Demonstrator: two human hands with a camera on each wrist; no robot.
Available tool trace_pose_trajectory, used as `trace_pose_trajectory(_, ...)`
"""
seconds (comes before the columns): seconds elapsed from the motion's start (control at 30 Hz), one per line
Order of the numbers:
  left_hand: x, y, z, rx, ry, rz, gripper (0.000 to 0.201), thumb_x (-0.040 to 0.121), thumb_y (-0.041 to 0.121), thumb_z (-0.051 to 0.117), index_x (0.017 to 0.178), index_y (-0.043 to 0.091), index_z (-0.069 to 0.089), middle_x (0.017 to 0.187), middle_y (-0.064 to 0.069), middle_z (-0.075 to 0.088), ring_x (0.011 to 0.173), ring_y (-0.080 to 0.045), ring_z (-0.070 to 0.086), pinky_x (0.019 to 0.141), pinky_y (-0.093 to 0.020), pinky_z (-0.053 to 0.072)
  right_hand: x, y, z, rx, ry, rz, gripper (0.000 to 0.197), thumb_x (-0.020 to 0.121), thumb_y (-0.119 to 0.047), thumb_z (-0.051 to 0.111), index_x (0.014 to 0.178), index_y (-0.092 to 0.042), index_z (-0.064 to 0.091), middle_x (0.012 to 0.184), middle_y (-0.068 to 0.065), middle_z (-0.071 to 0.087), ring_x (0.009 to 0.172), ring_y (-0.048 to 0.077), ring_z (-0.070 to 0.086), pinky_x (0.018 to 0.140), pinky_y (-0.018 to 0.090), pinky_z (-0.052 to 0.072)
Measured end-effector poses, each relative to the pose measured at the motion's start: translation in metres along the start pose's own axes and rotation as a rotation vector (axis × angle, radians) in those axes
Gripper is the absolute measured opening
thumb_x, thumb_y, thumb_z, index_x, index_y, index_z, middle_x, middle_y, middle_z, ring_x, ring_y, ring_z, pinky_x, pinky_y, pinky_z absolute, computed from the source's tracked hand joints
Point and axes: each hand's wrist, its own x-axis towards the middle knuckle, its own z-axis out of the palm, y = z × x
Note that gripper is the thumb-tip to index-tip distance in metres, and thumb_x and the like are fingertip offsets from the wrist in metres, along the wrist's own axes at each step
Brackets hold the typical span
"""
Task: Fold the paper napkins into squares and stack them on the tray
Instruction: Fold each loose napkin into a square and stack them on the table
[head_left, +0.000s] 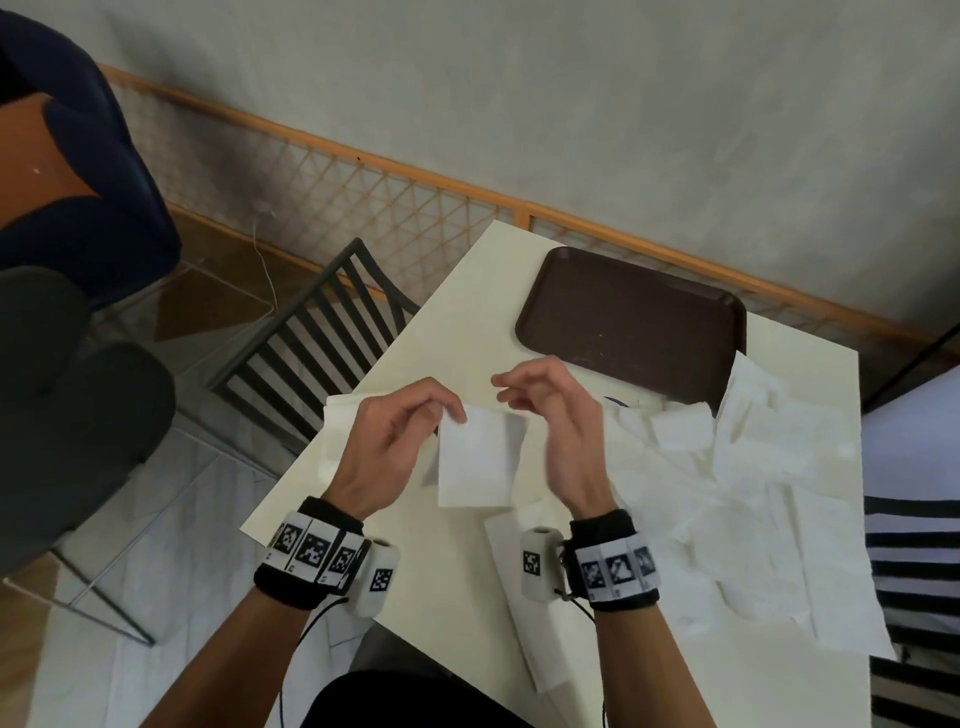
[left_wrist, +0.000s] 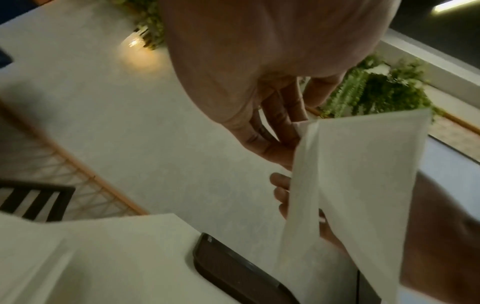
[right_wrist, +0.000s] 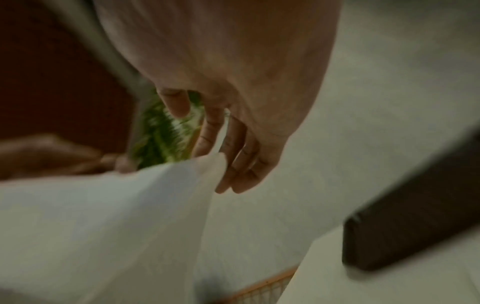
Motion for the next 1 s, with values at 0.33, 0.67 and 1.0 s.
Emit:
trace_pose_trajectory(0.33, -0.011, -0.003, -0.031, 0.120, 0.205, 0.052, 0.021, 0.097, 0.031, 0.075, 0.090, 0.011, 0.072, 0.086, 0.002, 0.072, 0.081, -0.022, 0.071, 0.076, -0.034, 0.059, 0.011, 0.020, 0.050, -0.440, -0.002, -0.145, 0.041, 0.118, -0.033, 0.046, 0.080, -0.017, 0.044, 0.064, -0.009, 0.045, 0.057, 0.013, 0.042, 0.059, 0.025, 0.034)
trace_pose_trajectory(0.67, 0.004, -0.147, -0.080, 0.555, 0.135, -0.596, 0.034, 0.101, 0.024, 0.073, 0.131, 0.027, 0.057, 0.125, -0.012, 0.065, 0.115, -0.035, 0.065, 0.095, -0.045, 0.054, -0.002, 0.056, 0.008, -0.470, 0.037, 0.156, 0.035, 0.116, -0.039, 0.051, 0.086, -0.021, 0.053, 0.079, -0.006, 0.075, 0.079, 0.010, 0.071, 0.081, 0.041, 0.059)
trace_pose_trajectory(1.0, -0.020, -0.135, -0.016, 0.753, 0.164, -0.257, 0.031, 0.092, 0.028, 0.080, 0.119, 0.034, 0.066, 0.145, -0.002, 0.050, 0.134, -0.035, 0.043, 0.106, -0.045, 0.036, -0.055, 0.116, -0.061, -1.101, -0.551, 0.454, 0.022, 0.090, -0.040, 0.081, 0.107, -0.033, 0.070, 0.117, -0.008, 0.060, 0.120, 0.024, 0.056, 0.103, 0.038, 0.048)
